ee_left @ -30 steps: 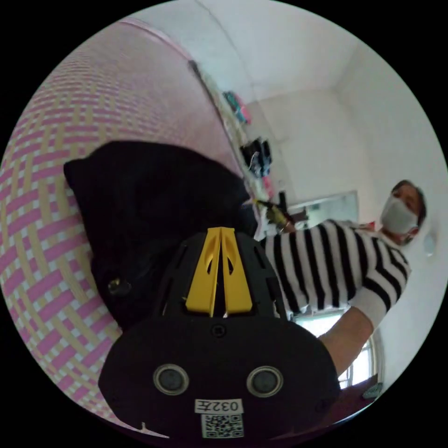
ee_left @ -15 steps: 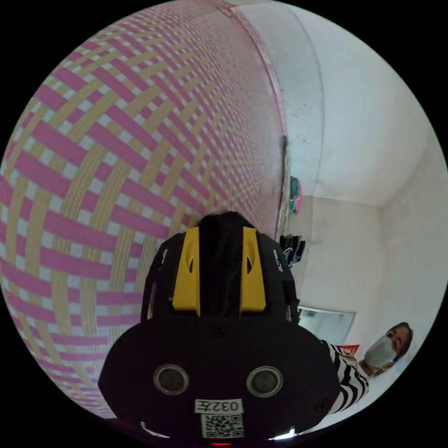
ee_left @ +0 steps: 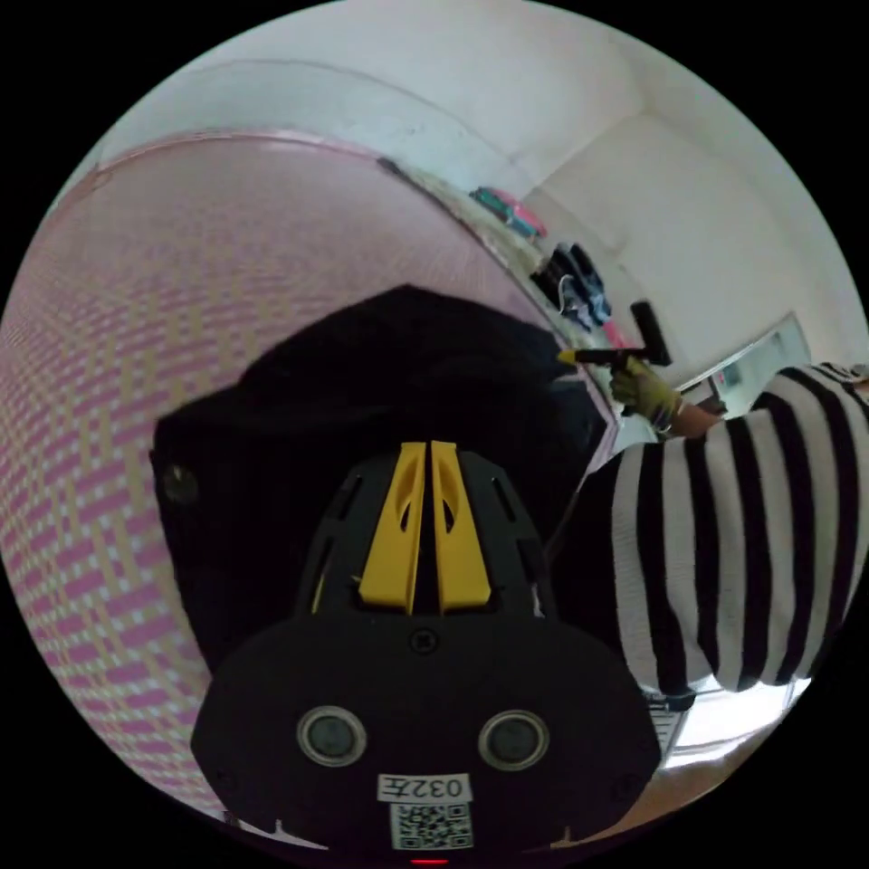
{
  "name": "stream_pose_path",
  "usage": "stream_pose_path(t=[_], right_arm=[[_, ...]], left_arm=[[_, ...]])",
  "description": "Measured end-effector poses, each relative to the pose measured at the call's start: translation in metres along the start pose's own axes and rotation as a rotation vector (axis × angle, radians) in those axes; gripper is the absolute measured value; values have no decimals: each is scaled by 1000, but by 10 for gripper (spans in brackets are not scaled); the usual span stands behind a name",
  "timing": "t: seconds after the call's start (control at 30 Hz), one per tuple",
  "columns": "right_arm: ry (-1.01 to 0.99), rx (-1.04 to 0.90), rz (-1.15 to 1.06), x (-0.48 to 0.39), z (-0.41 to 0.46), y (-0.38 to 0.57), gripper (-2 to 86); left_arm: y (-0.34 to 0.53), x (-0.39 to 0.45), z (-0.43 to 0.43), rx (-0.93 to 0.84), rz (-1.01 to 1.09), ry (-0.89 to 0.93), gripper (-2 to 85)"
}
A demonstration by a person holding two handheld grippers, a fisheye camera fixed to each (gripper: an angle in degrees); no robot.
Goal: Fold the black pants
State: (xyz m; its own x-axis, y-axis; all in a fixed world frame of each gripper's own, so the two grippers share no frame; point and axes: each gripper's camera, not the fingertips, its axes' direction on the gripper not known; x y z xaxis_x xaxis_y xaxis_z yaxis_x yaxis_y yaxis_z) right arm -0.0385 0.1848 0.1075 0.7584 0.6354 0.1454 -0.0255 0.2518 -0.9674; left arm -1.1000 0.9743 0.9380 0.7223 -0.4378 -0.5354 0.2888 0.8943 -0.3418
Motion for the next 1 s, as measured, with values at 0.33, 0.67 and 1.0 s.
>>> stream_pose_path(t=[0.33, 0.67, 1.0], right_arm=[[-49, -62, -253, -74, 13, -45, -6], [-30, -52, -116, -52, -3, -21, -8], [67, -34, 4, -52, -14, -23, -9]], left_arm=[[67, -48, -1, 237, -391, 222, 42], [17, -64, 6, 167, -355, 441, -2], [-154, -52, -103, 129, 44, -335, -8]])
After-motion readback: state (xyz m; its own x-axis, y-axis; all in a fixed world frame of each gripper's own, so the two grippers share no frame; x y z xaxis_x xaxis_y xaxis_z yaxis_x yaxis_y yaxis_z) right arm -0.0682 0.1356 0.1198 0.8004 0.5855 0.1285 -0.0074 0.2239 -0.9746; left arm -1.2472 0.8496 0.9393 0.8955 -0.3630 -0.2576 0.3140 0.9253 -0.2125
